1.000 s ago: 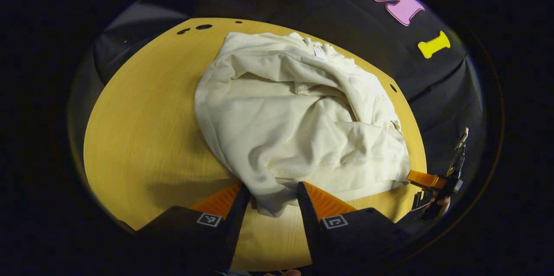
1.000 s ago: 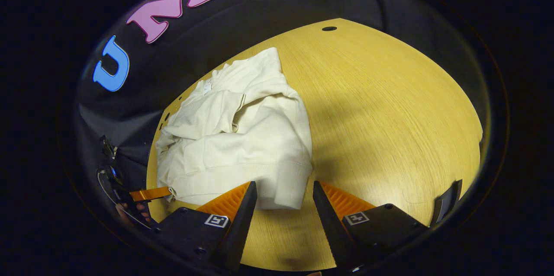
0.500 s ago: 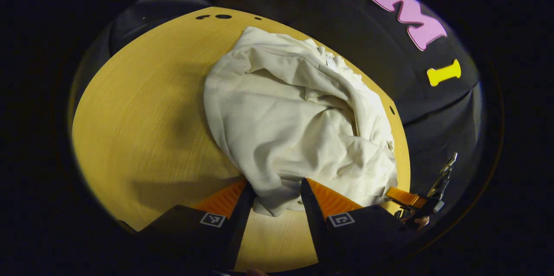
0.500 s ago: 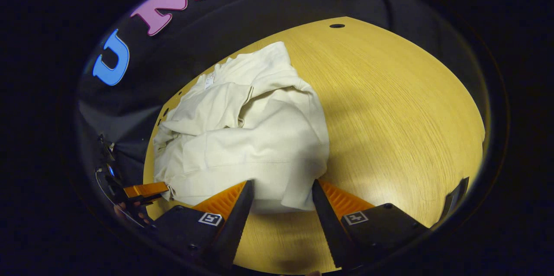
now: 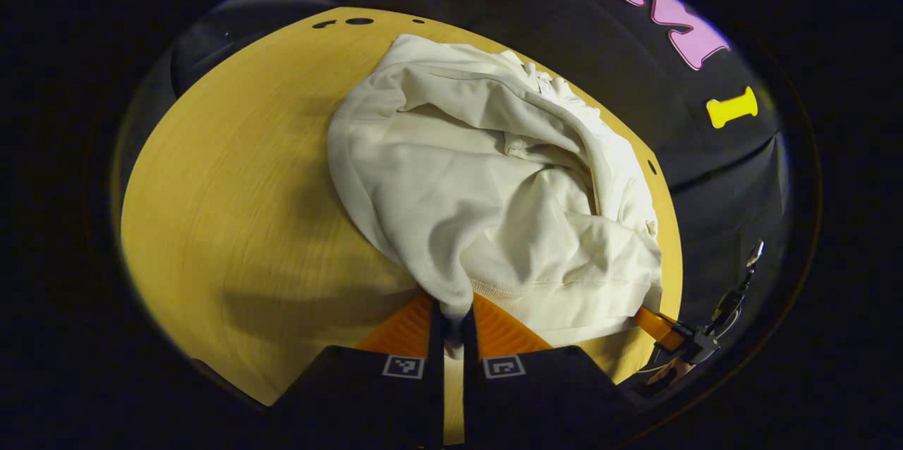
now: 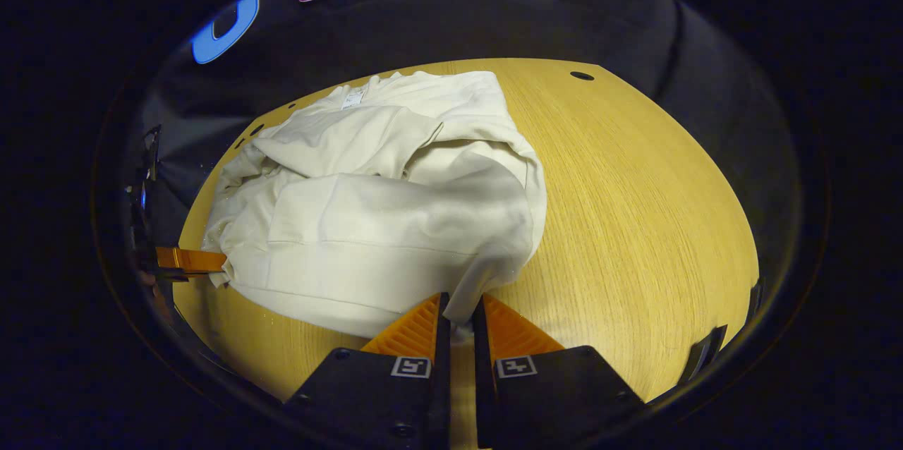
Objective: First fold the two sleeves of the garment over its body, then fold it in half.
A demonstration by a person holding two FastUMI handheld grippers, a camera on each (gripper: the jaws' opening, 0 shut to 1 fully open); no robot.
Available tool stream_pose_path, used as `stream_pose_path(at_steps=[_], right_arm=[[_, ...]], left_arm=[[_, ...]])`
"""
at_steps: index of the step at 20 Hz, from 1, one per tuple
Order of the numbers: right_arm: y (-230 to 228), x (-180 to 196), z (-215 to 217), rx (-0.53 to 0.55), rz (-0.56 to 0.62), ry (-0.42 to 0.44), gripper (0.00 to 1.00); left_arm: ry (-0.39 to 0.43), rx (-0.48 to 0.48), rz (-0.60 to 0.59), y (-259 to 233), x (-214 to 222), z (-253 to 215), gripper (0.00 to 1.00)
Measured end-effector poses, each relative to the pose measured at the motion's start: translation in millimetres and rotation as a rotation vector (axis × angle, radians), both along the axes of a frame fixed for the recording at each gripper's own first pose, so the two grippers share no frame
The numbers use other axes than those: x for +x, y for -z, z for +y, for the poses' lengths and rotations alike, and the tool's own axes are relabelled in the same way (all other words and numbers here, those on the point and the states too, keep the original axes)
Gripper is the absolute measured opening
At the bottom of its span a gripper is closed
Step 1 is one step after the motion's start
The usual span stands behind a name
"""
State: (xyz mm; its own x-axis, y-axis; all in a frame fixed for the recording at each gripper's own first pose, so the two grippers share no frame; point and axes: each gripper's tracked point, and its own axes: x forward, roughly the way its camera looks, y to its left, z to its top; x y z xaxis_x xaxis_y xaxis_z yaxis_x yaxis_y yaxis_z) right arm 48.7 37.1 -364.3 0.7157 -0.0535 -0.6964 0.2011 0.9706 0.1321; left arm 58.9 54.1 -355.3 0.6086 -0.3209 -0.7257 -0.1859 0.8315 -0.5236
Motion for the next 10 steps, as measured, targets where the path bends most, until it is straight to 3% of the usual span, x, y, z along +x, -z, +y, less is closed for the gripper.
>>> stream_pose_path(at_steps=[1, 4, 10], right_arm=[[-1.3, -0.2, 1.7, 0.022, -0.009, 0.007, 0.07], [-2.9, 0.1, 0.7, 0.075, -0.012, 0.004, 0.06], [-62.7, 7.9, -9.9, 0.167, -0.166, 0.066, 0.05]], left_arm=[[0.000, -0.011, -0.015, -2.6, 0.3, -0.8, 0.11], [0.003, -0.017, -0.045, -4.0, 0.5, 1.9, 0.07], [0.021, 0.057, -0.171, -40.1, 0.2, 7.9, 0.06]])
